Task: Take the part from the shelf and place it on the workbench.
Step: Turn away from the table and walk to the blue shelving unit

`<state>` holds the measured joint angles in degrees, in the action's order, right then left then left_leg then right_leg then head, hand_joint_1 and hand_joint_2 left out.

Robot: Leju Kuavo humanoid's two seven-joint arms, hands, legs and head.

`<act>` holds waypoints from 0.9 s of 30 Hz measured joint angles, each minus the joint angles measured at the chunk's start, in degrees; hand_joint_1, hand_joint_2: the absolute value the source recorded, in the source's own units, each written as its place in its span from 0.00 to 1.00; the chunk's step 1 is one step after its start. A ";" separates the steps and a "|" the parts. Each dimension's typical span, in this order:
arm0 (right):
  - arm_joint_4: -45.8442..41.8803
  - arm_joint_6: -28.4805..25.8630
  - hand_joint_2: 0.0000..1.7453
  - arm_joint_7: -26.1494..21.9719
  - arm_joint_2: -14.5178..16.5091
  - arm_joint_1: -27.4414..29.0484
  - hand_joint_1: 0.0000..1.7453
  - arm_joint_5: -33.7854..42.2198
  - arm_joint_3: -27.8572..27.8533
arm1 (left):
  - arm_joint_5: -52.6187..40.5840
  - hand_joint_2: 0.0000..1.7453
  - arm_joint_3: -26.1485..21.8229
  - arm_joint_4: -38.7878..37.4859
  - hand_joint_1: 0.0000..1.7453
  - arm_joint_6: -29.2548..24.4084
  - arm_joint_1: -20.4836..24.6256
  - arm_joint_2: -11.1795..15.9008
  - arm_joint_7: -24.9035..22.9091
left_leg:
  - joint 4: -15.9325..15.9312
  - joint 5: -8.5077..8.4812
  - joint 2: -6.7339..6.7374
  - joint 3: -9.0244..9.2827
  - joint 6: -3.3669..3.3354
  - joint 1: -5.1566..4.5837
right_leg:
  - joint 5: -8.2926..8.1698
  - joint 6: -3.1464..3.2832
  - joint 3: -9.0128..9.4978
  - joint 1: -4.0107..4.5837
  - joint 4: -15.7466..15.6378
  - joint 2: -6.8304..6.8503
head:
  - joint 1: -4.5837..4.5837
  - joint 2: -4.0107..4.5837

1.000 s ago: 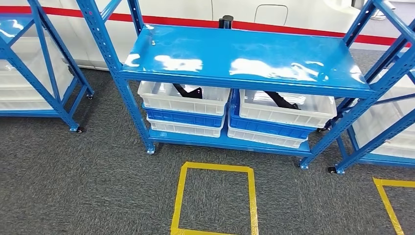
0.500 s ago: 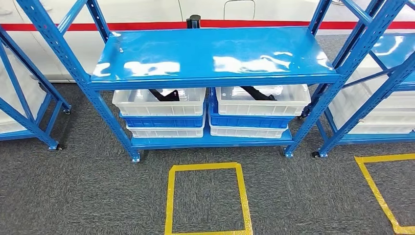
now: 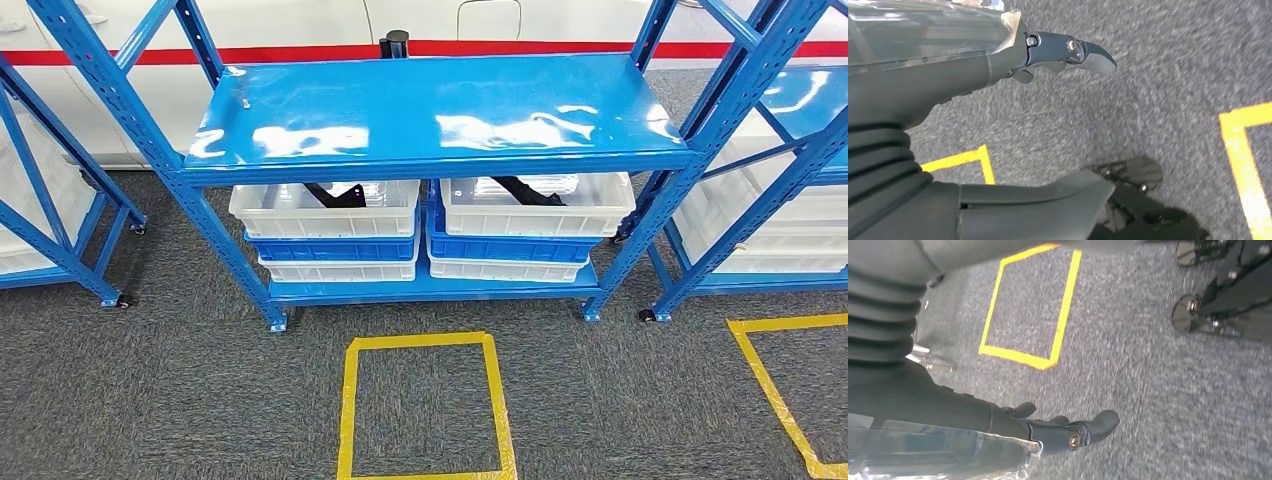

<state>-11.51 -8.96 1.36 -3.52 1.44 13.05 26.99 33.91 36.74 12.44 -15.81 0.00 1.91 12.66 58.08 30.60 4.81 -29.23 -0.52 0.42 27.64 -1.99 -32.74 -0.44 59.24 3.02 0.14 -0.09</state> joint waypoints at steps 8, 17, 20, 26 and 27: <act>-2.58 2.46 0.00 -0.19 0.88 1.75 0.00 -3.59 -6.65 | -9.36 0.00 -9.55 2.38 0.00 4.33 -2.10 -0.39 -3.48 | 0.00 0.05 0.00 0.03 -0.01 -0.27 | 0.00 -0.01 0.06 -0.18 -0.07 0.00 | 0.00 0.00; -5.75 5.35 0.00 -0.64 1.89 3.91 0.00 -7.84 -14.59 | -20.30 0.00 -20.55 5.37 0.00 9.42 -4.68 -0.75 -7.56 | 0.00 0.12 -0.01 0.03 -0.03 -0.30 | 0.00 -0.02 0.06 -0.27 -0.08 0.00 | 0.01 0.00; -6.91 6.34 0.00 -0.79 2.20 4.70 0.00 -9.29 -17.43 | -24.04 0.00 -24.53 6.47 0.00 11.17 -5.56 -0.91 -8.98 | 0.00 0.13 -0.01 0.03 -0.02 -0.29 | 0.00 -0.02 0.05 -0.27 -0.08 0.00 | 0.01 0.00; -8.65 8.14 0.00 -1.09 2.72 5.91 0.00 -11.97 -22.02 | -30.94 0.50 -30.97 8.22 0.00 14.35 -7.05 -1.14 -11.49 | 0.00 0.13 0.00 0.04 -0.02 -0.29 | 0.00 -0.02 0.05 -0.27 -0.08 0.00 | 0.01 0.01; -8.87 8.37 0.00 -1.13 2.79 6.03 0.00 -12.34 -22.58 | -31.82 0.25 -31.71 8.41 0.00 14.78 -7.20 -1.17 -11.86 | 0.00 0.13 -0.01 0.04 -0.02 -0.29 | 0.00 -0.02 0.05 -0.27 -0.08 0.00 | 0.01 0.00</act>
<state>-20.38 -0.59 0.23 -0.73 7.48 0.71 4.41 2.09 5.03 20.85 -1.03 -7.20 0.74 0.80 58.08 30.73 4.81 -29.19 -0.54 0.13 27.64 -2.01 -32.69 -0.71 59.16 3.01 0.15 -0.08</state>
